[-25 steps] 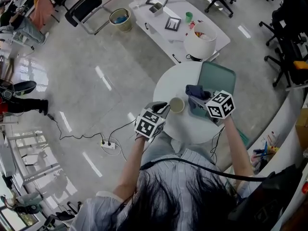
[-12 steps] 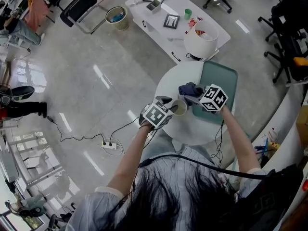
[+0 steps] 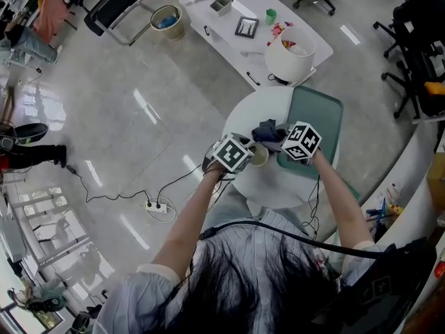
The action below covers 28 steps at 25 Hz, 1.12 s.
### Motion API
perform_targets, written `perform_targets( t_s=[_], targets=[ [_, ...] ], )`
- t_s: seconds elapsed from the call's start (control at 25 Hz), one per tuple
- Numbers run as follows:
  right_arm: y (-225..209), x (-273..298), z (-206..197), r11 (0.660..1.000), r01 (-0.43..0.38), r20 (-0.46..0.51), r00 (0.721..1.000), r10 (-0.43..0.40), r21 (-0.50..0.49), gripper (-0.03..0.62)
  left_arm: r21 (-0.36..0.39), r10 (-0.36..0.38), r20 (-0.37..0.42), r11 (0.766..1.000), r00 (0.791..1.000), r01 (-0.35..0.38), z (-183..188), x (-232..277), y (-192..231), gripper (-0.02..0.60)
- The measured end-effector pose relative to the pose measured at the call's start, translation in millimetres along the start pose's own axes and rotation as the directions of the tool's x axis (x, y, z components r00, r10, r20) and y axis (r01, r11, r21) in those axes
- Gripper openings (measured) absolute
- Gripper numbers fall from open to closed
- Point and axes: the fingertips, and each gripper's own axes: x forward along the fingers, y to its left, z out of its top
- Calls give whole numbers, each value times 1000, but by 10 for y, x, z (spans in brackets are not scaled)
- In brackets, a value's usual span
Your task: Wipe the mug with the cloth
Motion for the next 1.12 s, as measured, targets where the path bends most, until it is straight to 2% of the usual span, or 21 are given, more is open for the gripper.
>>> perform_targets(
  t_s=[0.12,0.2,0.36,0.72,0.84,1.12],
  targets=[
    [9,-3,-44,999,-5,24,1000,4,38,80,-30,21,-18,999,1000,-22,-49,-7,47,66],
    [17,-17,-59,998,-9,42,999,6,65,80,-67,30,5,997,1000,-29,-57,-1,58,48],
    [49,-70,-114,991,-9,92,996,-3,133,80,-167,38,63,986,997,-27,-50,-9,39,44],
    [168,-143,-283,965,25,185,980,-75,259,80,-235,150,71,963,986,-130,-121,-48,69,44],
    [228,-158,-337,956,44,206,973,-107,290,80,-293,181,77,944,980,-151,-172,-74,71,44],
    [331,-181,-415,929,77,248,952,-176,363,80,-434,253,99,881,962,-187,-269,-133,59,44]
  ],
)
